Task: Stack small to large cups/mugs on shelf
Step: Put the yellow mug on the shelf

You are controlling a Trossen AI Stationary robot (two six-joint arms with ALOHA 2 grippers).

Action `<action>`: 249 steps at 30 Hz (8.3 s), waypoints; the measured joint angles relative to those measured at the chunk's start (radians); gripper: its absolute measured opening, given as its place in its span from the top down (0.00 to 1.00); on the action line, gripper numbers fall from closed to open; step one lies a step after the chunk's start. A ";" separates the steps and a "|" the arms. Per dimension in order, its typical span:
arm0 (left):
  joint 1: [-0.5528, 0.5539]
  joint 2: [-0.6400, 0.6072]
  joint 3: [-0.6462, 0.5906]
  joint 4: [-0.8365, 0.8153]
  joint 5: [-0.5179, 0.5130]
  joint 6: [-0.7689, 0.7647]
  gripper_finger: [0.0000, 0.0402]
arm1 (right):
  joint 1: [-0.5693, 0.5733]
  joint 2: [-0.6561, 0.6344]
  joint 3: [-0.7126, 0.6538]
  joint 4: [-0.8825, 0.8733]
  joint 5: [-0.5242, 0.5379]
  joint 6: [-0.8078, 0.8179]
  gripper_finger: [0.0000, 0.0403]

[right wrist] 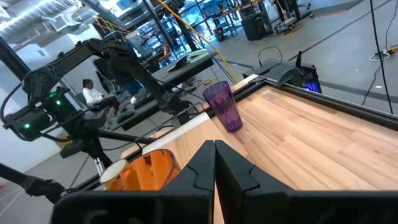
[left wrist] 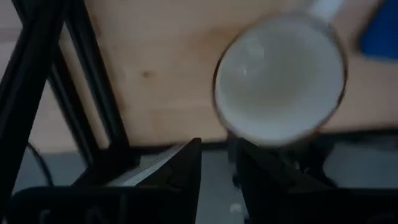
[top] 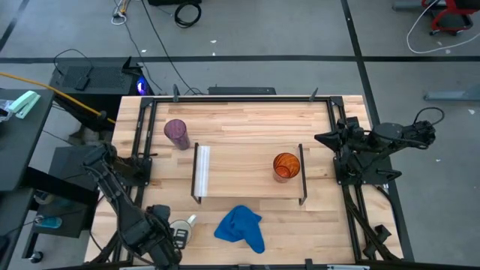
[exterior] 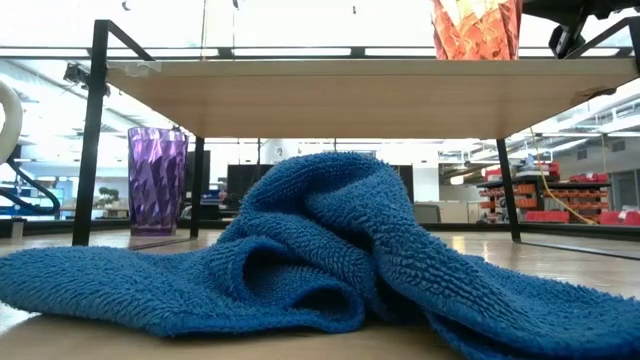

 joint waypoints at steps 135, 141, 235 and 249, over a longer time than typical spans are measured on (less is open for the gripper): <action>0.053 -0.219 -0.190 0.281 -0.123 0.251 0.96 | 0.000 0.001 0.000 -0.058 -0.091 0.027 0.97; 0.095 -0.278 -0.075 0.272 -0.203 0.359 0.96 | 0.000 0.001 0.000 -0.058 -0.091 0.027 0.97; 0.972 -0.040 0.297 0.011 0.078 1.720 0.79 | 0.000 0.072 -0.001 -0.056 -0.083 0.023 0.98; 0.944 -0.089 0.567 -0.109 -0.044 1.595 0.73 | 0.000 0.071 0.000 -0.057 -0.087 0.023 0.98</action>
